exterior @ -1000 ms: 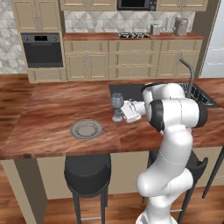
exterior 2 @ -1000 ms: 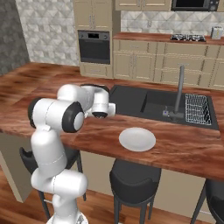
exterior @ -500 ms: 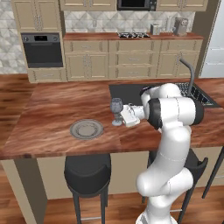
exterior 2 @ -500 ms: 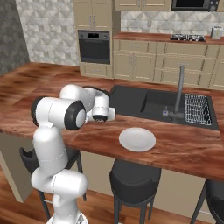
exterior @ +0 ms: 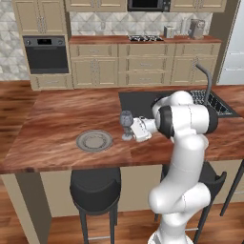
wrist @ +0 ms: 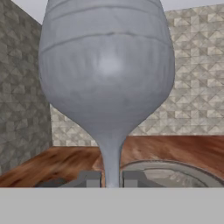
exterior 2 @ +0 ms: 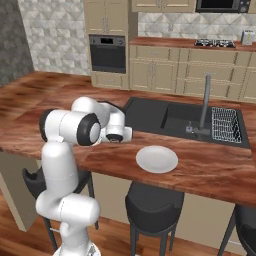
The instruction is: Retrieve the wine glasses from the counter and place one next to each plate.
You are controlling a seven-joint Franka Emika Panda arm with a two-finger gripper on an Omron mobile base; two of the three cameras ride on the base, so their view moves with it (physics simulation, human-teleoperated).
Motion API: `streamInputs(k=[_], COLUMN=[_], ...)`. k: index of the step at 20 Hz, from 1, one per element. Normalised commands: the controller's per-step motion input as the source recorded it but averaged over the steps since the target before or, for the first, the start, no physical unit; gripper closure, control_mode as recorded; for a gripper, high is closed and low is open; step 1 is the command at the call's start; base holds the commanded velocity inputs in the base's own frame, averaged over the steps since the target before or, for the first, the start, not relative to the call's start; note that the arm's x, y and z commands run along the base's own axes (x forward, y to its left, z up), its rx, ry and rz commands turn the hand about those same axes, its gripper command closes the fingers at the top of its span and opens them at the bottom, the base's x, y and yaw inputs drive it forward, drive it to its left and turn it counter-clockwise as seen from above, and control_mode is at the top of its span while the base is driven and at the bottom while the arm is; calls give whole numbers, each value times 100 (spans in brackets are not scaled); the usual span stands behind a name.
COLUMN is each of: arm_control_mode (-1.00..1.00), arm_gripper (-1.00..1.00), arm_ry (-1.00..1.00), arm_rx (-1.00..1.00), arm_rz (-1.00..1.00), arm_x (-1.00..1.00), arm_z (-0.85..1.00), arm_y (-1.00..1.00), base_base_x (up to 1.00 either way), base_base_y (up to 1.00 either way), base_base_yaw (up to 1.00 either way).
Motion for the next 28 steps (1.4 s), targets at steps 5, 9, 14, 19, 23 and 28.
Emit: streamInputs(k=[5,9,14,19,23,28], arm_control_mode=[-100,-100,-100,-100,-100,-100], arm_gripper=[100,100,100,100,100,100], arm_ry=[0,0,0,0,0,0], arm_rx=[0,-1,-1,-1,0,0], arm_rz=[-1,-2,-2,-2,0,0], arm_x=[8,11,18,18,15,10], arm_z=[-16,-16,-16,-12,-12,-16], arm_y=[1,4,12,8,0,0], base_base_x=[0,0,0,0,0,0], base_base_y=[0,0,0,0,0,0], base_base_yaw=[0,0,0,0,0,0])
